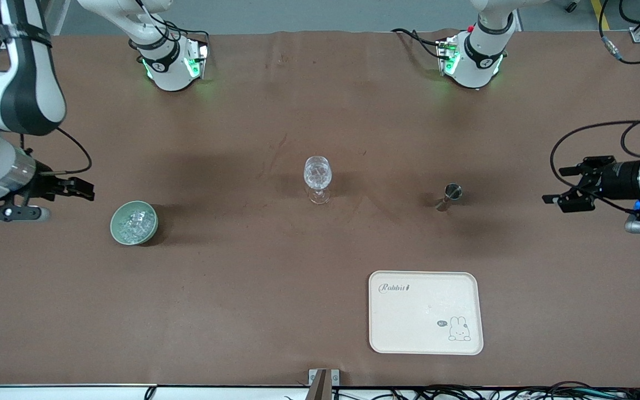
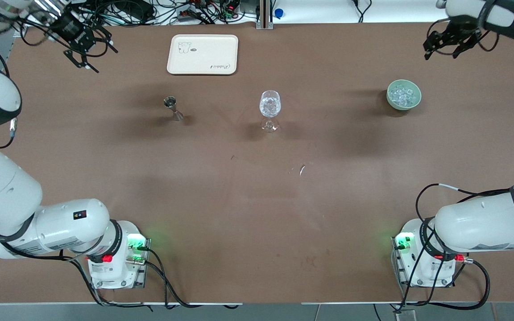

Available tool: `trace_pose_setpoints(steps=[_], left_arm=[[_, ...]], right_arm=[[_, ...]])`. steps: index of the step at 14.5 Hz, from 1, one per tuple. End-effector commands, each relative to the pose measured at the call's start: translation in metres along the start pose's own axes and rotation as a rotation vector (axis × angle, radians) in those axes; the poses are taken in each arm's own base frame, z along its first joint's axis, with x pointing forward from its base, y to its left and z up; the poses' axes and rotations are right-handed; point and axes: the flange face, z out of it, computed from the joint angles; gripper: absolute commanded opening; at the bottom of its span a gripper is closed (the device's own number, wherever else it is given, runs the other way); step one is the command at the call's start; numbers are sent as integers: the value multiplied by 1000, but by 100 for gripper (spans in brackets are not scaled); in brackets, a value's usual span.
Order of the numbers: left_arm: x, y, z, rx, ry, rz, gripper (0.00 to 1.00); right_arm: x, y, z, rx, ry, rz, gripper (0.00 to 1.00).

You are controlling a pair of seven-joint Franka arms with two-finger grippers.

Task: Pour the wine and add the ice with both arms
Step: 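Reach the right gripper to the ice bowl while the left gripper reaches the jigger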

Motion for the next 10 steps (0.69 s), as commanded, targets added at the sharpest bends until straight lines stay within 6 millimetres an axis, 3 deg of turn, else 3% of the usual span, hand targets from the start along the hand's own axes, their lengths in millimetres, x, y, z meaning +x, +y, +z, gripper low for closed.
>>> trace_pose_setpoints(steps=[1,5,10], left_arm=[[31,8,36,-48,-97,-110,98],[65,8,93,-102,-255,-276,97],[95,-14,153,-128,-400,-366,94]], right_arm=[[-4,-12,39,14,29,-30,100],[-4,-19,84,14,10,-85,100],[-10,-24,131,11,29,-146,96]])
